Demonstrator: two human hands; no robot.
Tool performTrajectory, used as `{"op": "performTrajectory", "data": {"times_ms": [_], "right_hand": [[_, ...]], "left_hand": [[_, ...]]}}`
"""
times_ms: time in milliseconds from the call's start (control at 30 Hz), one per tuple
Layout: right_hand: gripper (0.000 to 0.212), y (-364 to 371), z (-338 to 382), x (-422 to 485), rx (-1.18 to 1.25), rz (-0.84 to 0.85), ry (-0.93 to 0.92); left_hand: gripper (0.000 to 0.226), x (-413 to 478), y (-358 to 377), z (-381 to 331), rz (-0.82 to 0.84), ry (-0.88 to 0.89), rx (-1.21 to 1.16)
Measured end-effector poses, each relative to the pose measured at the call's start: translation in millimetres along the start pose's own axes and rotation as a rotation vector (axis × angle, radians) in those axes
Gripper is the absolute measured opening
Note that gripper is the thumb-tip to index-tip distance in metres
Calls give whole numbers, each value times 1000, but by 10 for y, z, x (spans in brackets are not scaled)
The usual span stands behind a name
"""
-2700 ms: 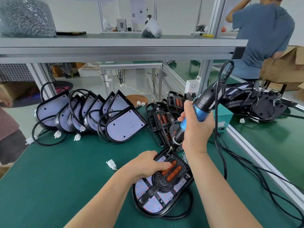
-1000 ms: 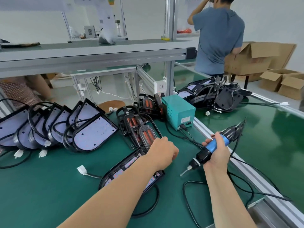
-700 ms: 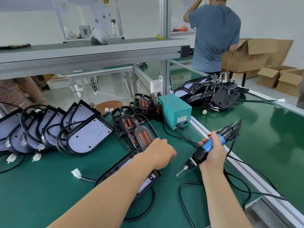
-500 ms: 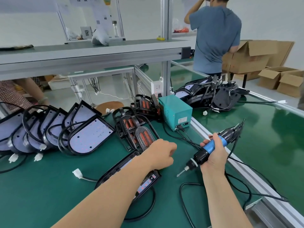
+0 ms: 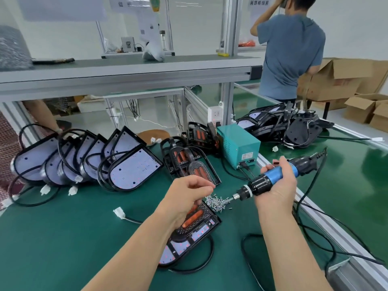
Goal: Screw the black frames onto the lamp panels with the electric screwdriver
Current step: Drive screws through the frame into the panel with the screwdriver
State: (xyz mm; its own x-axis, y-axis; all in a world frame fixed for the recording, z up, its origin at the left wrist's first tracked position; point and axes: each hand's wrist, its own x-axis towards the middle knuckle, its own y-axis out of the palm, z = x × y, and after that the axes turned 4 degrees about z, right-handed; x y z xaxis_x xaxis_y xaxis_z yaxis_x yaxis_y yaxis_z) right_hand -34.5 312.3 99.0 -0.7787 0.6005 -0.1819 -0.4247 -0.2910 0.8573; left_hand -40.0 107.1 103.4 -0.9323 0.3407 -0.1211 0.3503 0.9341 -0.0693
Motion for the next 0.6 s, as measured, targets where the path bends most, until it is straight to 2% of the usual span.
{"op": "performTrajectory", "data": {"times_ms": [233,300,433,600], "right_hand": [[19,486,-96,-273,-10,78,-31],[19,569,-150,-330,-51,97,-64],[19,637,-251,-421,-135,153,-132],[17,666,-302,-536,-163,199,-157]], "left_hand": [[23,-311,-102,122,-43,-101,-597],[25,-367,-119,139,-44,-122,-676],[12,-435,-162,148,-51,-125,-804],[13,-477,-222,168,-63,-118,-880]]}}
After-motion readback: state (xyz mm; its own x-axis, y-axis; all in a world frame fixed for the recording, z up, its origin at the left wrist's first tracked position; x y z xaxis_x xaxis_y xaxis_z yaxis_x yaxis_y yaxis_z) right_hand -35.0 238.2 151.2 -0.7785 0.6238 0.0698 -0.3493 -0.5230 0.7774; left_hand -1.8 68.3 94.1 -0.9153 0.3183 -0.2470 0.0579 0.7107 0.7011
